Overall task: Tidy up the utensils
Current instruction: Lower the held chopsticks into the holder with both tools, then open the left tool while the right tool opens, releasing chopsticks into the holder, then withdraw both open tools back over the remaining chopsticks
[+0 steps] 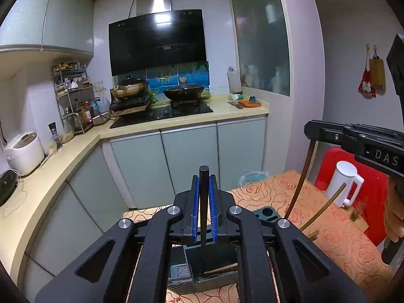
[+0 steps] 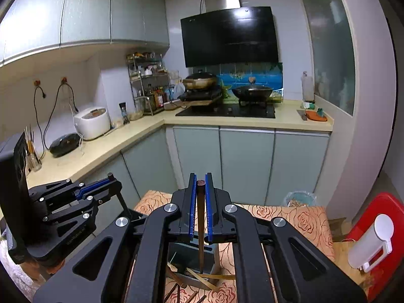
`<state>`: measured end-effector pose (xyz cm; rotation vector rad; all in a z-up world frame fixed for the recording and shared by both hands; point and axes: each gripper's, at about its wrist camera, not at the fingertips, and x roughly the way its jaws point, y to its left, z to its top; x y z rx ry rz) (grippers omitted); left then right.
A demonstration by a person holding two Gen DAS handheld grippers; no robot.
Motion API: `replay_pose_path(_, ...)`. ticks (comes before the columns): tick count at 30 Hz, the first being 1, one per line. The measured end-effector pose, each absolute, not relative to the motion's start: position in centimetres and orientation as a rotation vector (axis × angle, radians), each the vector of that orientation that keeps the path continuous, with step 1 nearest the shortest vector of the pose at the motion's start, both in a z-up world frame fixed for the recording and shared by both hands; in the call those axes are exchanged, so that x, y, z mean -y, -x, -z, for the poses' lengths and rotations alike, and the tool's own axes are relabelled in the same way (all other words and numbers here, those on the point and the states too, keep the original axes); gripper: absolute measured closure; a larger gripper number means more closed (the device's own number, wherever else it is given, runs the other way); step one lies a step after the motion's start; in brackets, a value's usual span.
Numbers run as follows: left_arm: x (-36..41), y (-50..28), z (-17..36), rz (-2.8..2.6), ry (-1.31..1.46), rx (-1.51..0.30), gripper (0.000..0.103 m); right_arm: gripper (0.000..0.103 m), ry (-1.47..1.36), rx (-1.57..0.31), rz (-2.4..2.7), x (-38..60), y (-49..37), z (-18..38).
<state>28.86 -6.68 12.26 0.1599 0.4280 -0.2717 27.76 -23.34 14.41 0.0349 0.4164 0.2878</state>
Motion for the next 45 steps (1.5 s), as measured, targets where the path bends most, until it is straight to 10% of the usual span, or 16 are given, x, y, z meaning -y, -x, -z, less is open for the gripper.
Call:
replay_pose_path(12, 6.7, -29.5, -10.1, 0.262, -0.15, -0.449, 0.094, 0.096, 0.008, -0.466, -0.29, 22.5, -28.3, -11.9)
replay_pose_path(21, 5.8, -28.5, -10.6, 0.248, -0.122, -0.425, 0.055, 0.092, 0.008, -0.47, -0.3, 22.9, -28.0, -12.0)
replay_pose_path(25, 5.0, -27.3, -10.8, 0.232, -0.105, -0.403, 0.04, 0.067, -0.006, -0.454, -0.293, 23.0, -27.6, -12.2)
replay_pose_path(45, 1.9, -20.7, -7.8, 0.184, -0.09, -0.432, 0.026, 0.055, -0.004, -0.406, -0.238, 23.4, -20.4, -10.8)
